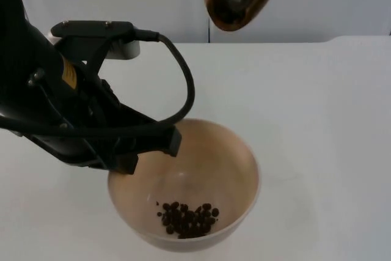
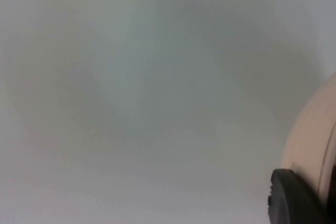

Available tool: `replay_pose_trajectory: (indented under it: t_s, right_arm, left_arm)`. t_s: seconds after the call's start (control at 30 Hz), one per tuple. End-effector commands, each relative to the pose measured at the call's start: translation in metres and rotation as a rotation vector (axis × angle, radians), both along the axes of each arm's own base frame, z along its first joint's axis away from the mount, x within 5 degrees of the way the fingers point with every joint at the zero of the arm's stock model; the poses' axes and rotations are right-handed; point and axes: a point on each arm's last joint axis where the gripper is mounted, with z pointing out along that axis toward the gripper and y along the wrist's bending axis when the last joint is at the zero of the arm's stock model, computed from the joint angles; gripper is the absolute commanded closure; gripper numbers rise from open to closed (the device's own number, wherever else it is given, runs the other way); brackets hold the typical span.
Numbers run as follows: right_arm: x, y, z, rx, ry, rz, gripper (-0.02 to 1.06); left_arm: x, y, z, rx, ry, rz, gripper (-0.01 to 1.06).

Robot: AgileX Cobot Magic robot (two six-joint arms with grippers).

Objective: Pick up the bowl with the left hand and pour the coffee beans from the cup into the bowl with the right hand.

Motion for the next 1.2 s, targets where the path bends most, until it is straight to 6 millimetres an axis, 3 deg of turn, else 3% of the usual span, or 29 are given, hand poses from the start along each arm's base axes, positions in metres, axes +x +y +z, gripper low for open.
replay_pose_trajectory:
  t_s: [0.0, 0.33, 0.67, 1.17]
  right_arm:
    - [0.003, -0.009, 0.006, 0.05, 0.039, -0.029, 1.04]
    - [0.013, -0.033, 0.007, 0.193, 0.238, -0.11, 1.04]
    - [0.042, -0.059, -0.003, 0.344, 0.455, -0.191, 1.04]
    - [0.067, -0.075, -0.003, 0.527, 0.51, -0.21, 1.04]
  left_arm:
    - [0.001, -0.003, 0.002, -0.021, -0.007, 0.006, 1.05]
    - [0.001, -0.003, 0.002, -0.019, -0.006, 0.006, 1.05]
    - [0.001, -0.002, 0.002, -0.007, -0.014, -0.006, 1.05]
    - [0.003, 0.003, 0.001, 0.025, -0.018, -0.011, 1.05]
